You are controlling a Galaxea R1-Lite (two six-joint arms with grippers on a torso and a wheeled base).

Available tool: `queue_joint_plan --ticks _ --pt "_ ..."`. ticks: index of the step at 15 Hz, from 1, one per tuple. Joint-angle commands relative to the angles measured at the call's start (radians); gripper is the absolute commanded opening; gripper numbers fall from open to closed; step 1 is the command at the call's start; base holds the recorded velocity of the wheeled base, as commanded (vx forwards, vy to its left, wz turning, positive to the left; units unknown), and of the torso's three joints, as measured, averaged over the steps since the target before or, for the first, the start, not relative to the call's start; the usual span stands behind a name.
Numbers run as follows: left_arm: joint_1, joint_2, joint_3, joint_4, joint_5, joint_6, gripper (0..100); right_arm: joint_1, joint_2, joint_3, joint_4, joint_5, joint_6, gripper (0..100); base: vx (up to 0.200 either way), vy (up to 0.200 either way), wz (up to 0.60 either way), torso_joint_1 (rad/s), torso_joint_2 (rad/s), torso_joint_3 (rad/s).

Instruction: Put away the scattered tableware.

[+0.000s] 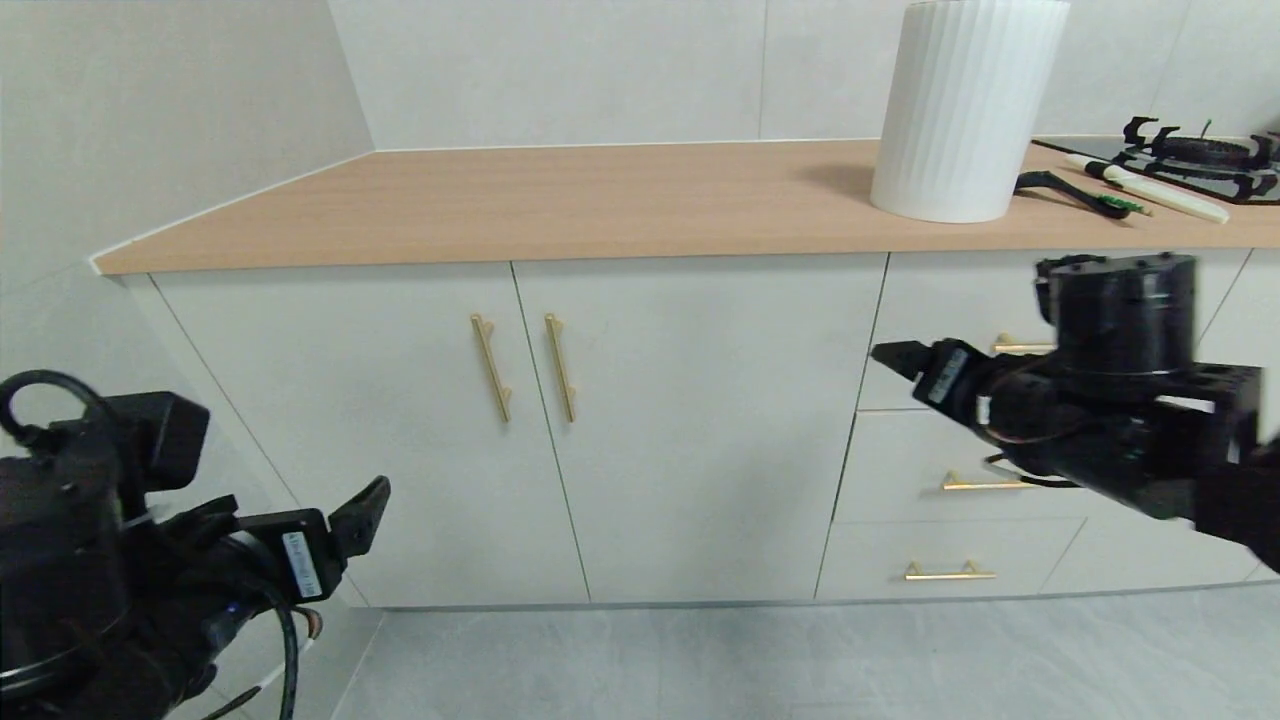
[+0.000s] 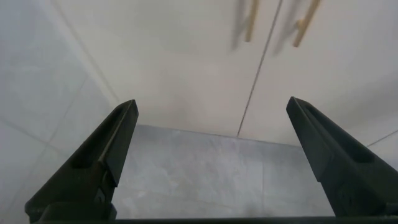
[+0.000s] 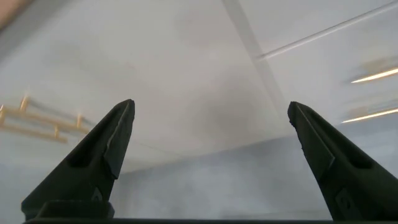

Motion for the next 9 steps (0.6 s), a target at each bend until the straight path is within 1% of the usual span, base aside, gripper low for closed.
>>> queue_joint_plan --ticks 1,2,3,4,5,6,8,9 --pt "0.004 -0.215 0.119 0.006 0.028 0.013 100 0.006 -0.531 0.360 0.004 -0.053 -0.198 100 0.000 0.000 0.00 0.000 0.00 0.000" --pt "0.005 -0.296 0.148 0.010 0.052 0.033 100 0.005 -0.694 0.466 0.007 -0.070 -0.285 100 0.000 0.000 0.00 0.000 0.00 0.000" --pt "0.007 -0.352 0.160 0.016 0.057 0.039 100 0.001 -0.793 0.523 0.024 -0.074 -0.347 100 0.000 0.000 0.00 0.000 0.00 0.000" --pt "0.039 -0.459 0.176 0.055 0.055 0.053 100 -0.089 -0.962 0.590 0.093 -0.074 -0.442 100 0.000 0.000 0.00 0.000 0.00 0.000" --pt "0.068 -0.533 0.182 0.102 0.054 0.063 100 -0.201 -1.045 0.595 0.149 -0.062 -0.486 100 0.000 0.000 0.00 0.000 0.00 0.000" --pt "0.089 -0.616 0.180 0.167 0.049 0.080 100 -0.278 -1.139 0.587 0.204 -0.041 -0.518 100 0.000 0.000 0.00 0.000 0.00 0.000" --pt "0.146 -0.754 0.177 0.274 0.038 0.111 100 -0.313 -1.327 0.555 0.336 -0.036 -0.613 100 0.000 0.000 0.00 0.000 0.00 0.000" --pt "0.182 -0.846 0.177 0.325 0.020 0.117 100 -0.338 -1.439 0.533 0.428 -0.036 -0.672 100 0.000 0.000 0.00 0.000 0.00 0.000"
